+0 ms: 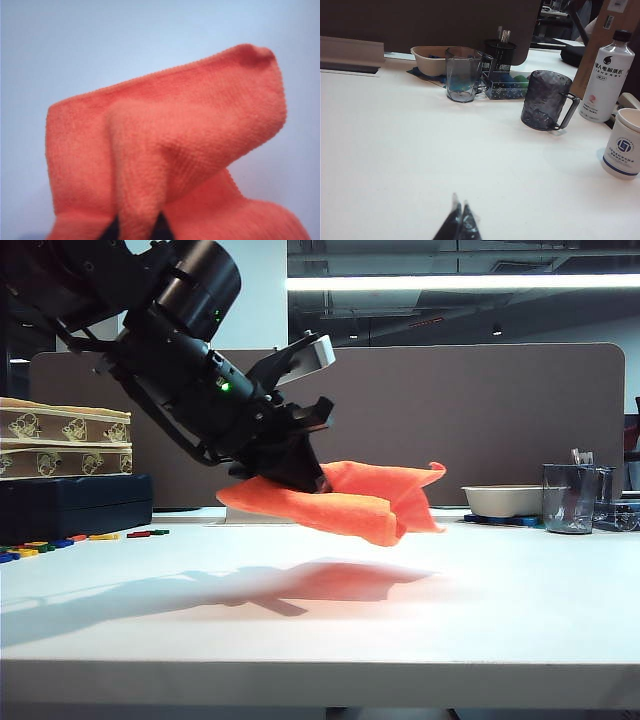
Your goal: Use an orange cloth to wipe the letter magnets on the table away for a distance.
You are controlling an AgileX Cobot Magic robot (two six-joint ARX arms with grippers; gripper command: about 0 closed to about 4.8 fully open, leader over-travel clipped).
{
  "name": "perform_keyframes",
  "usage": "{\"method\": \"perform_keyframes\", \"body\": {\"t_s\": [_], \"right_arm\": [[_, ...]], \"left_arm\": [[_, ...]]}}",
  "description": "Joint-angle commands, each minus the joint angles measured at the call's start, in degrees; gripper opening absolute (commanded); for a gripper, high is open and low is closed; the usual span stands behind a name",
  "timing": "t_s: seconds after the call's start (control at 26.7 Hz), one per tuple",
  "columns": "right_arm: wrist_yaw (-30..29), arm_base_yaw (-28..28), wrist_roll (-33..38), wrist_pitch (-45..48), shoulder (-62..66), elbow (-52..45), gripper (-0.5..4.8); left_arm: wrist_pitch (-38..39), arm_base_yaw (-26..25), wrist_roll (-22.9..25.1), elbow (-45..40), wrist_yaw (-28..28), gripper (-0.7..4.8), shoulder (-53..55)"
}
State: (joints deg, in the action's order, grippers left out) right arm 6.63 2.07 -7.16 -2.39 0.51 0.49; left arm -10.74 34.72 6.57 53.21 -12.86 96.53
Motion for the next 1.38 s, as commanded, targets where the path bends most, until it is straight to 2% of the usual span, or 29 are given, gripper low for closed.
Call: {"method": "perform_keyframes", "body": {"t_s": [0.04, 0.41, 0.71, 1.16, 1.38], "right_arm": [[0.1, 0.0, 0.1, 0.9, -0.5, 0.0, -0.01], [0.1, 0.0, 0.1, 0.9, -0.5, 0.0, -0.01], [0.1, 0.0, 0.1, 0.9, -0.5, 0.0, -0.01], [0.1, 0.0, 0.1, 0.9, -0.5, 0.0, -0.01], [0.1, 0.0, 0.1, 0.9, -0.5, 0.0, -0.01]], "left_arm": [[-0.4, 0.2, -0.1, 0.1, -1.0, 2.1, -0.3], [3.5, 0.2, -1.2, 0.1, -1.9, 2.16, -4.2], [6.2, 0.2, -1.0, 0.1, -1.7, 2.16, -14.2], [15.4, 0.2, -0.5, 0.1, 1.5, 2.16, -30.4], [21.8, -0.1, 3.4, -0.8, 4.9, 2.16, -35.8]]}}
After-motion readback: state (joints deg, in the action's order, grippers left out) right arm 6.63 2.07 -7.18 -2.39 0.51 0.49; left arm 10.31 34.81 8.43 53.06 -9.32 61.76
